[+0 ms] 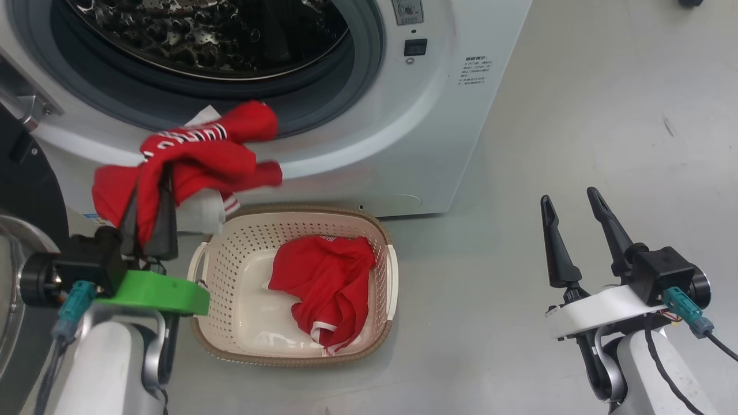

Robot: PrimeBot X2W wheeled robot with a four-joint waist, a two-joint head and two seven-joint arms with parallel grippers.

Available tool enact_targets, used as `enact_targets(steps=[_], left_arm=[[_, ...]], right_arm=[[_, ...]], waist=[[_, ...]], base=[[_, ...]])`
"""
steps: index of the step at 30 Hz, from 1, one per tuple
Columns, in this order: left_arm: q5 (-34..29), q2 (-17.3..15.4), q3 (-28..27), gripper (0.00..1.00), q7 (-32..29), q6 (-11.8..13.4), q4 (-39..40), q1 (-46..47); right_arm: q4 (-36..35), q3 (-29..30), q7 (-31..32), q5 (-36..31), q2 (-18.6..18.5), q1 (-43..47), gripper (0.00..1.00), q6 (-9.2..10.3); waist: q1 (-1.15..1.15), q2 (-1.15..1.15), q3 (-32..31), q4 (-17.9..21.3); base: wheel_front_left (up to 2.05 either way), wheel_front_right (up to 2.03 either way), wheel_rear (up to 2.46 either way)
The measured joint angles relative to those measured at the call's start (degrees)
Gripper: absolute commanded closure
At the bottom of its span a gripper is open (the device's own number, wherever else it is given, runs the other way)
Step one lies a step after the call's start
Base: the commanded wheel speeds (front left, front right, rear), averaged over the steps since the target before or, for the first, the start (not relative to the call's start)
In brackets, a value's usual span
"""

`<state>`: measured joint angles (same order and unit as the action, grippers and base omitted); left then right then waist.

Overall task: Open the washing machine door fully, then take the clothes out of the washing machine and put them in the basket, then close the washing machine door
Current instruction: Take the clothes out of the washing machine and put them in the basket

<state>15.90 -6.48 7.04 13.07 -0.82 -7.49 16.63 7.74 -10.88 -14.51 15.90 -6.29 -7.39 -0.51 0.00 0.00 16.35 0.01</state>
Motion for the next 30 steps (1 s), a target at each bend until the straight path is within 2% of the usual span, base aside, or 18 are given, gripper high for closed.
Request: enact_targets(steps=[9,13,25,30], left_arm=[[2.35,1.67,3.39,1.0,-4.75,-0.11,-3.92,-6.72],[3.12,2.02,5.05,1.0,-6.71,-1.12,-6.65,-7.3],[4.23,2.53,5.91,1.0,-11.31,-1.81,-15.88,-4.85],[5.22,2.53,4.17,1.0,-13.9,-0.89,-20.7,-0.41]], right_arm=[[-1.58,-0.54,0.02,-0.49,-0.27,0.6,0.0,-0.01],[-2.72,-0.87,0.08,-0.53,-0.25,0.64,0.0,-0.01],[-5.98,-1.57,0.65,-0.91,0.11,0.55,0.0,-0.01],[-7.08,-2.04,0.65,-0.9,0.69,0.38,0.0,-0.01]], waist=[[0.0,0.0,-1.28,0.69],[0.0,0.0,-0.53,1.47],[0.0,0.0,3.91,4.68],[0.0,0.0,6.72,6.2]], base=[[0.0,0.0,0.0],[0.0,0.0,0.0],[0.0,0.0,0.0],[0.0,0.0,0.0]])
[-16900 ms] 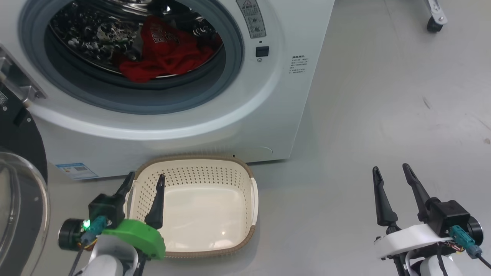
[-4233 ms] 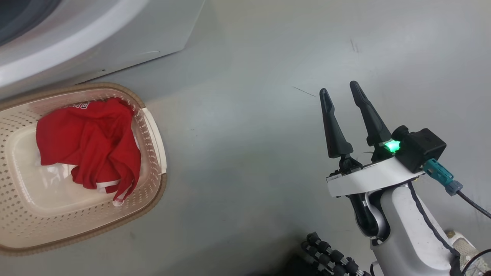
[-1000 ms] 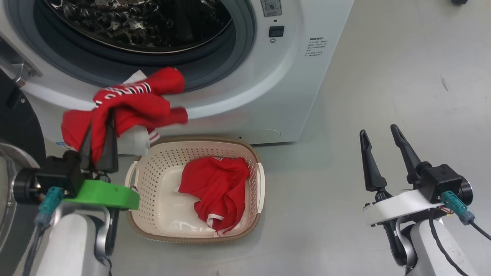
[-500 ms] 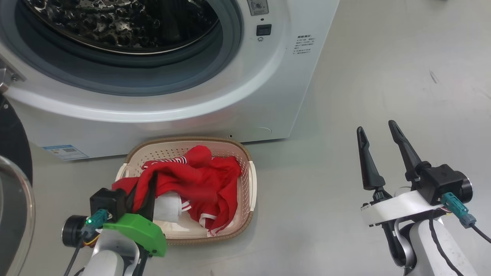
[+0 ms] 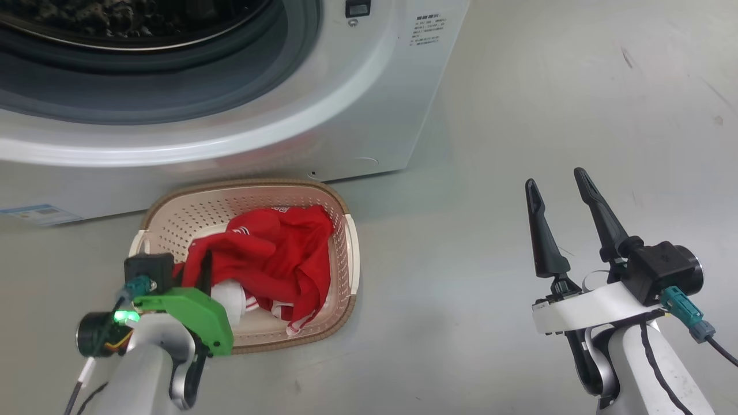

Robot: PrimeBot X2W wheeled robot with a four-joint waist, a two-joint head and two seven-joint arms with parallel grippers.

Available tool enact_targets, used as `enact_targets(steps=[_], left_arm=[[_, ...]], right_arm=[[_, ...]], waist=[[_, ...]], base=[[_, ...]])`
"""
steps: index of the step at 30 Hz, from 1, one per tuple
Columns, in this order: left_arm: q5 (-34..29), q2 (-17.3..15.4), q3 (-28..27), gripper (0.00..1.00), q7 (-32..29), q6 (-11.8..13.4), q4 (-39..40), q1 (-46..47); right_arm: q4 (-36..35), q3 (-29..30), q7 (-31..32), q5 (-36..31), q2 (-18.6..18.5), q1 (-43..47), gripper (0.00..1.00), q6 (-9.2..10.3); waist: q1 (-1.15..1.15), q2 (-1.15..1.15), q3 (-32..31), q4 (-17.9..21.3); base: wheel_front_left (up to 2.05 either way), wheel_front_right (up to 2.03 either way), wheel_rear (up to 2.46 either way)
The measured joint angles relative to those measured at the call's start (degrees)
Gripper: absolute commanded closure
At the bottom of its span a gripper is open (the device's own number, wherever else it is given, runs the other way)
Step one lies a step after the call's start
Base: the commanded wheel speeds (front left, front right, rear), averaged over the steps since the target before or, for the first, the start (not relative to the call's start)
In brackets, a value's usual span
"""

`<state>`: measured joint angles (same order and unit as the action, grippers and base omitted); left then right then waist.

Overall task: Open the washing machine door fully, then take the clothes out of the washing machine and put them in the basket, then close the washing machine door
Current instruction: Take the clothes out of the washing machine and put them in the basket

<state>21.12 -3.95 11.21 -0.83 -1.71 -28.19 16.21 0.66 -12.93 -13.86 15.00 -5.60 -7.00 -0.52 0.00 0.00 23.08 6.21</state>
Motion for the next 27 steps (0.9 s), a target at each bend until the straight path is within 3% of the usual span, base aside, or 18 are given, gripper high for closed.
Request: enact_targets(steps=[7,16,27], left_arm=[[-0.18,-0.41,-0.96,1.0,-2.0,0.77,-4.69,8.84],[-0.64,-1.37,-1.46,1.0,-6.11,2.48,-13.49,13.35],[-0.37,-1.99,-2.15,1.0,-6.08,2.34,-21.18,17.98]], right_arm=[[-1.07,-0.94,0.0,0.08,0.62,-1.86,0.0,-0.4],[-2.33,-1.97,-0.07,0.09,1.16,-3.76,0.0,-0.58],[-2.08,-1.97,-0.14,0.09,1.62,-6.26,0.0,-0.59]], waist=[[0.0,0.0,4.44,2.32],[0.0,0.0,10.55,5.42],[0.01,0.0,16.96,8.4]], base=[[0.0,0.0,0.0],[0.0,0.0,0.0],[0.0,0.0,0.0]])
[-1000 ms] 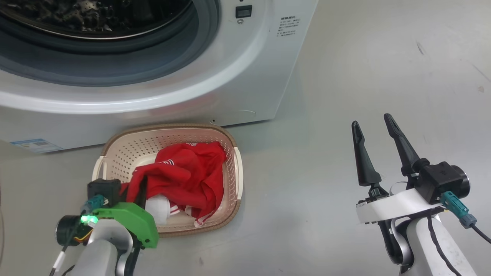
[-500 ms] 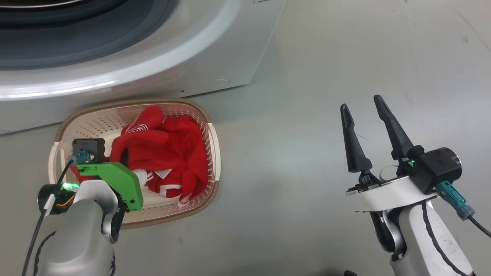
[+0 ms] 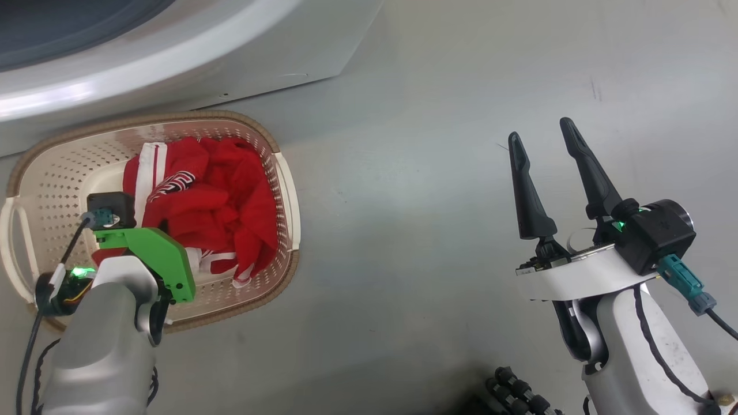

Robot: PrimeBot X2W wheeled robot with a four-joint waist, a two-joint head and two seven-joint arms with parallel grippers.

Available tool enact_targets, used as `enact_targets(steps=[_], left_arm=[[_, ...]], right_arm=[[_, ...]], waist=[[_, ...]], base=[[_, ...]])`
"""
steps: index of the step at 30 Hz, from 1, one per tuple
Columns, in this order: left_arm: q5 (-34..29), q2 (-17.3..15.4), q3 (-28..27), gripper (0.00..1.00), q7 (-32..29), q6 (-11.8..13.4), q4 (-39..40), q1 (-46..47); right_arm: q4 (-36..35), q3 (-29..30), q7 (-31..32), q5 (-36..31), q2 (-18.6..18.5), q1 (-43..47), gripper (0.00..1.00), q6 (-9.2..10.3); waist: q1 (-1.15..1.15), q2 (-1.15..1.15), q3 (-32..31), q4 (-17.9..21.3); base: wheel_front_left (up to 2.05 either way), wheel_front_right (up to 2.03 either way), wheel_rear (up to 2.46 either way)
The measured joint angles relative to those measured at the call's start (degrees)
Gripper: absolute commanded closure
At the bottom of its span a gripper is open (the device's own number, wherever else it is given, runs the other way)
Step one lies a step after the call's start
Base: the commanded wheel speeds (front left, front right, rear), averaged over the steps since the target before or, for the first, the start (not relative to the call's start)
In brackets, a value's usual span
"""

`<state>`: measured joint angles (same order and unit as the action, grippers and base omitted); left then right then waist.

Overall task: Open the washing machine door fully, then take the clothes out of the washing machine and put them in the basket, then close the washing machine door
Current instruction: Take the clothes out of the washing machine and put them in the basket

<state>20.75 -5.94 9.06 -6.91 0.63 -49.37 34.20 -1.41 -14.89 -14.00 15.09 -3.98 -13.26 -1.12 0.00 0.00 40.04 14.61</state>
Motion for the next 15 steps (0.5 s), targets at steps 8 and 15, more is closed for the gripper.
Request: enact_targets(steps=[8,15], left_arm=[[-0.4,0.74,0.4,0.0,2.15,0.1,-3.97,2.36],[-1.18,0.77,0.86,0.0,7.89,0.01,-4.42,3.16]], right_arm=[[1.32,0.73,-0.12,0.0,0.19,-0.4,0.0,0.19],[2.75,1.1,-0.29,0.0,0.2,-0.79,0.0,0.19]], waist=[[0.0,0.0,0.23,-0.06],[0.0,0.0,-1.5,-1.12]], base=[[0.0,0.0,0.0],[0.0,0.0,0.0]])
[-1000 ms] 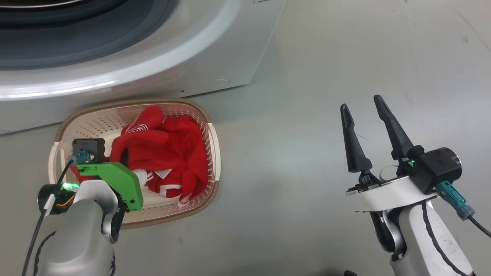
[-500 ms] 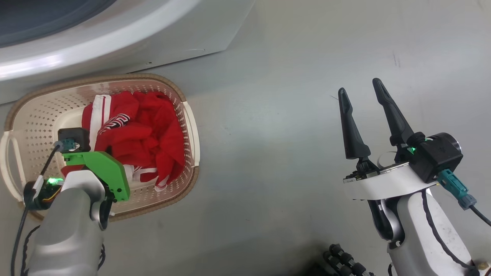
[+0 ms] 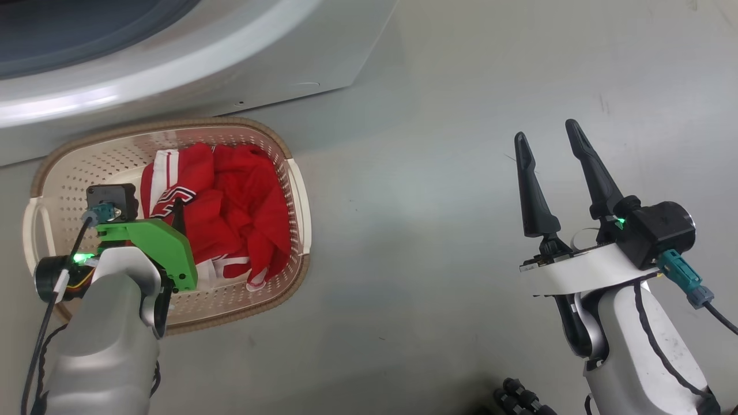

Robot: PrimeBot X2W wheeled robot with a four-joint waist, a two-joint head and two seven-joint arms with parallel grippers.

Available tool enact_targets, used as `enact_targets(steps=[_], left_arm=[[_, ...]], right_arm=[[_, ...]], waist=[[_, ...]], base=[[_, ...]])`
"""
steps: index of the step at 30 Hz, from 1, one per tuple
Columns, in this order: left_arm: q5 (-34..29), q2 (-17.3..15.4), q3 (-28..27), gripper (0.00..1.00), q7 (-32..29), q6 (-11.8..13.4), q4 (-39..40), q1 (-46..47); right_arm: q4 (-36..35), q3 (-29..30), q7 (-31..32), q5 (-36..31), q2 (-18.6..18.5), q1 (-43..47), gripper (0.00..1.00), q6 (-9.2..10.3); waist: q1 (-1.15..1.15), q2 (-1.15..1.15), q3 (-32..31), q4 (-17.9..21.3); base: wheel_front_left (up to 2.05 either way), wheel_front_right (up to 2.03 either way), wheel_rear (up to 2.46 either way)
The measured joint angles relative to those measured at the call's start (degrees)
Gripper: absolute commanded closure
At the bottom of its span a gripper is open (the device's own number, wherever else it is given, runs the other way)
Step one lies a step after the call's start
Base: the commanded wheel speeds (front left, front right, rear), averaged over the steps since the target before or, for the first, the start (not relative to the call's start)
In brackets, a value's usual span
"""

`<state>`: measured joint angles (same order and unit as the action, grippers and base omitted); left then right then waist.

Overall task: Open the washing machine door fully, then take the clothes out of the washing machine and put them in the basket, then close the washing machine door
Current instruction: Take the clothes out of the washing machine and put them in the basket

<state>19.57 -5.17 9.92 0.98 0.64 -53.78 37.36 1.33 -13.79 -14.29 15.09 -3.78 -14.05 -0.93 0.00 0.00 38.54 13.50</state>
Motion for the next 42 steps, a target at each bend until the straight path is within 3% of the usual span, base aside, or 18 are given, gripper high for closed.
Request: enact_targets(steps=[12,22,31,42], left_arm=[[-0.13,0.91,-0.68,0.0,13.96,-1.26,3.91,-0.3],[0.42,1.47,-1.79,0.0,13.94,-2.46,10.71,-5.08],[-1.41,1.44,-3.13,0.0,13.72,-2.46,23.63,-10.23],[-2.57,0.66,-4.33,0.0,13.72,-1.66,32.74,-21.48]], right_arm=[[2.6,2.01,-0.21,-0.1,-0.83,-0.12,0.0,0.0],[4.75,3.99,-0.22,-0.2,-2.1,0.74,0.0,0.04],[6.22,4.74,-0.22,-0.2,-2.63,4.49,0.0,0.09],[6.8,4.25,-0.22,-0.62,-2.7,8.39,0.0,0.09]], waist=[[0.0,0.0,-5.25,-2.99],[0.0,0.0,-11.47,-6.8],[0.0,0.0,-17.99,-10.37],[0.0,0.0,-25.2,-13.05]], base=[[0.0,0.0,0.0],[0.0,0.0,0.0],[0.0,0.0,0.0],[0.0,0.0,0.0]])
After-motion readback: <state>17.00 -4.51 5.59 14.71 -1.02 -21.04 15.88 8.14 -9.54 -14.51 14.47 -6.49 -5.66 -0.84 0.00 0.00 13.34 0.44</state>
